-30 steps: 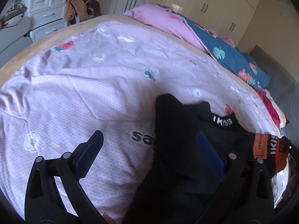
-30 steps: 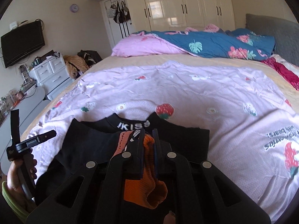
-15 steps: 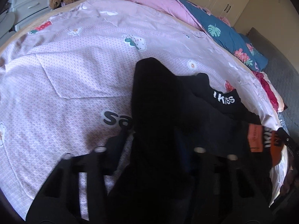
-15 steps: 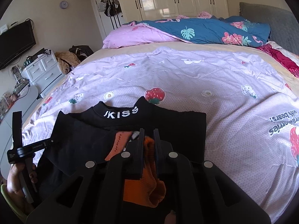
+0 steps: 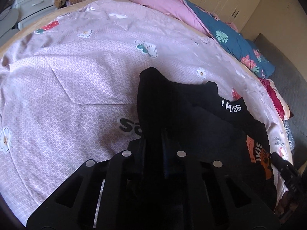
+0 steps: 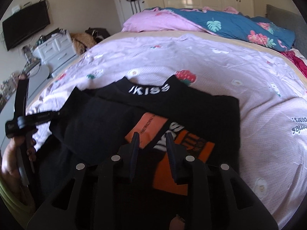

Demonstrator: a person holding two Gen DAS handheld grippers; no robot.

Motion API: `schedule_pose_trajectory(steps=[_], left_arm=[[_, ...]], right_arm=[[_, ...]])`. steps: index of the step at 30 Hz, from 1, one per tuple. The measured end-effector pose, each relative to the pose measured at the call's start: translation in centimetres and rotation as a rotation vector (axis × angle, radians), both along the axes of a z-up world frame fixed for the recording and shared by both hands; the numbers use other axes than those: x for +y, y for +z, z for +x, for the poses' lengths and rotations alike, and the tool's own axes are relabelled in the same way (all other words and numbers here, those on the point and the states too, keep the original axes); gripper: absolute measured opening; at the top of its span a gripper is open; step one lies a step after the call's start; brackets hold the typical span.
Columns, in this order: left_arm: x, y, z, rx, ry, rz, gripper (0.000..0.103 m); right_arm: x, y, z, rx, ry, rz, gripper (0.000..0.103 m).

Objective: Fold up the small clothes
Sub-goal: 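Grasp the folded cuff with the right gripper and smooth it onto the shirt, then release the cuff and lift both grippers above the folded shirt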

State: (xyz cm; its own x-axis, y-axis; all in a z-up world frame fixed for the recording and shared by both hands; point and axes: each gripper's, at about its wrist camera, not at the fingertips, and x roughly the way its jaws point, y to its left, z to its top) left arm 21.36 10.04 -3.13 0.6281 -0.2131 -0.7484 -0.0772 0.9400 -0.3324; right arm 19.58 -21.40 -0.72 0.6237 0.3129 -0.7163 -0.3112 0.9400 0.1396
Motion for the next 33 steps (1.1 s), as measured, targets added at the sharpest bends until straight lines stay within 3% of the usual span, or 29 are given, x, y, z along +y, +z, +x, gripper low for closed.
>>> schedule_pose_trajectory(steps=[6,9,12,18,21,24,29,33], left_arm=[[0.3,1.7,-0.9,-0.05,0.042,0.072,0.011],[0.3,3.8,-2.0,-0.129,0.079,0.137,0.011],[-0.7,5.0,-2.6,-0.164,0.024,0.105,0.011],[-5.0,2.9,-2.0,-0.089,-0.124,0.087,0.012],[-6.0,1.1,-1.6,-0.025,-0.133,0.16,0.029],[-5.5,-1.0,-1.0,0.035,-0.125,0.16,0.031],[-4.6,-0.7,-1.1,0.032,-0.122,0.122,0.032],[-4.5,0.6,-1.7,0.0,-0.118,0.095,0.045]], right_arm=[[1.0,-1.2,0.0,0.038,0.021,-0.03,0.032],[0.6,-1.9,0.3,0.074,-0.013,-0.077,0.036],[-0.2,-2.8,0.8,0.121,-0.047,-0.076,0.036],[-0.7,-3.2,0.8,0.129,-0.05,-0.062,0.036],[-1.0,-3.1,0.9,0.132,-0.051,-0.048,0.036],[-1.2,-3.1,1.0,0.134,-0.051,-0.042,0.036],[-1.5,-2.7,0.8,0.123,-0.049,-0.02,0.041],[-1.7,-1.9,0.6,0.092,-0.044,0.008,0.051]])
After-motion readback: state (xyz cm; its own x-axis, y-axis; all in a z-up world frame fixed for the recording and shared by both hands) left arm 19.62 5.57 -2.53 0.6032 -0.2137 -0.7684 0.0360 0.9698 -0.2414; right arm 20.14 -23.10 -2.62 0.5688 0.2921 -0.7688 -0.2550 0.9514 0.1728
